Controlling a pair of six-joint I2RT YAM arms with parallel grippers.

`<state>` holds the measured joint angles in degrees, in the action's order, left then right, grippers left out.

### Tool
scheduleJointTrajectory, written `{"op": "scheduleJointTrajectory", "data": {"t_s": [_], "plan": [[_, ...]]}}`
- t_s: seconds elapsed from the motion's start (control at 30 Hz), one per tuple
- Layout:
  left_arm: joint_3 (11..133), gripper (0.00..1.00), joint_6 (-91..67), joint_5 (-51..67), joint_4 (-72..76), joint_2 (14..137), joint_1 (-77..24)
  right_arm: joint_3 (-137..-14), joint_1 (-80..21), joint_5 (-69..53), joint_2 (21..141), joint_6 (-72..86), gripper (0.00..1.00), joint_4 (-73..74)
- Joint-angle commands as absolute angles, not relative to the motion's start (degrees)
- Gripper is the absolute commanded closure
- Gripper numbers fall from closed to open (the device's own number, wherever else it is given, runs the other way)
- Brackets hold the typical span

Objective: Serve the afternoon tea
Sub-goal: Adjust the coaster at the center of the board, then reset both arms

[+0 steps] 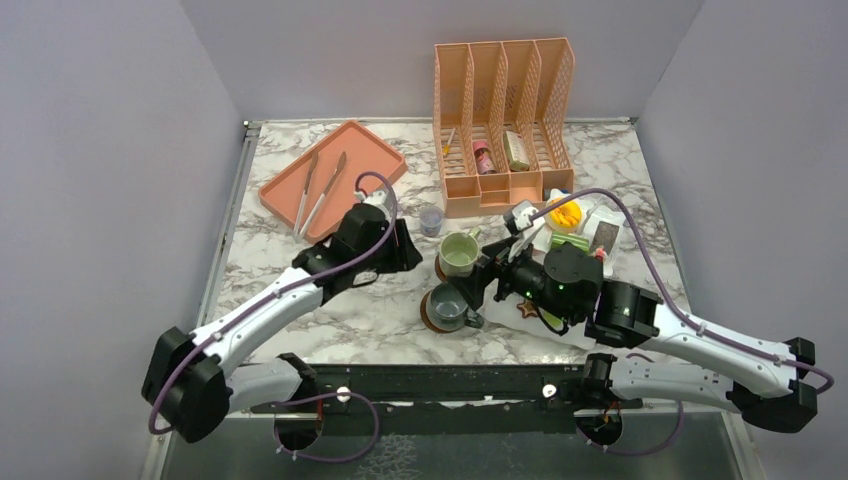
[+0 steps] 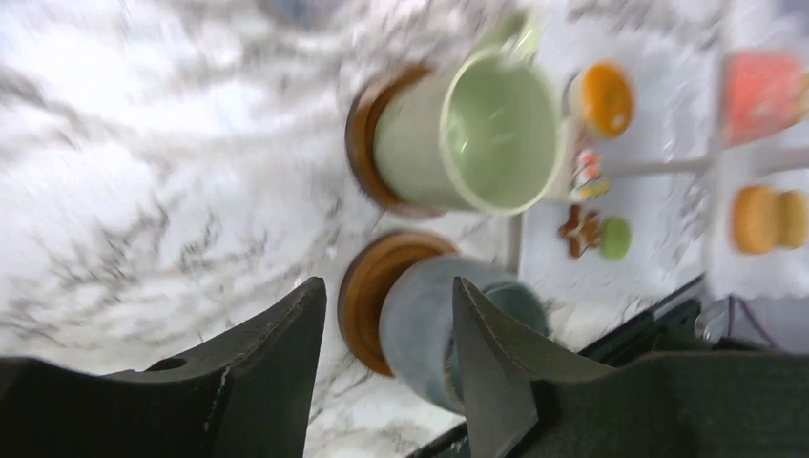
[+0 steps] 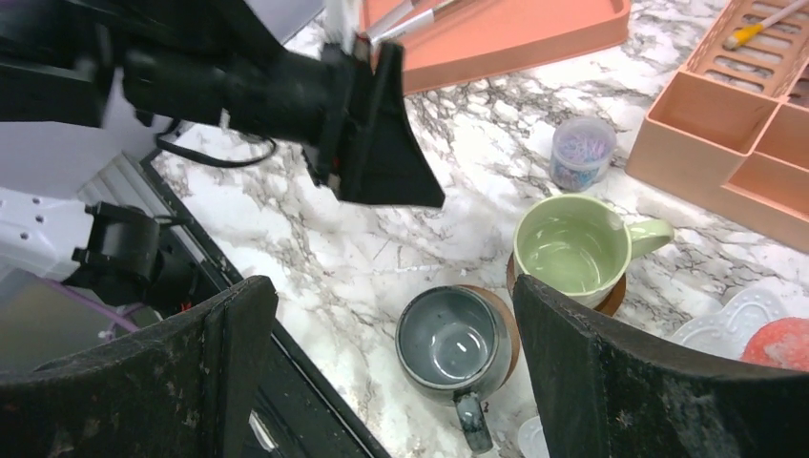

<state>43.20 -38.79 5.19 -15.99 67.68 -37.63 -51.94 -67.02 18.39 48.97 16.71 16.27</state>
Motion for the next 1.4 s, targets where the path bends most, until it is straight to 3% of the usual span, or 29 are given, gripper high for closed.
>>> {"op": "scheduleJointTrajectory", "data": {"t_s": [0.0, 0.2, 0.27, 0.3, 0.7, 1.37], "plan": [[52.4, 0.45, -31.0, -5.6, -20.6, 60.6, -37.4, -55.5, -67.1, 23.5, 47.8, 17.7, 0.0, 15.6], [66.1, 0.26, -22.6, -8.4, -28.0, 56.6, -37.4, -62.2, -67.1, 35.1, 49.1, 22.6, 0.0, 20.7], [69.1, 0.04, -21.4, -7.4, -29.2, 55.3, -37.4, -66.1, -67.0, 37.2, 50.1, 22.5, 0.0, 23.8], [69.8, 0.02, -21.0, -6.9, -29.3, 54.5, -37.4, -67.6, -67.1, 37.4, 50.4, 21.9, 0.0, 24.9], [68.4, 0.01, -18.4, -4.5, -29.3, 46.7, -37.4, -69.1, -67.1, 37.5, 49.5, 19.0, 0.0, 23.9], [66.3, 0.01, -20.2, -1.1, -26.1, 45.2, -37.4, -65.4, -67.1, 39.2, 45.3, 23.3, 0.0, 24.1]]}}
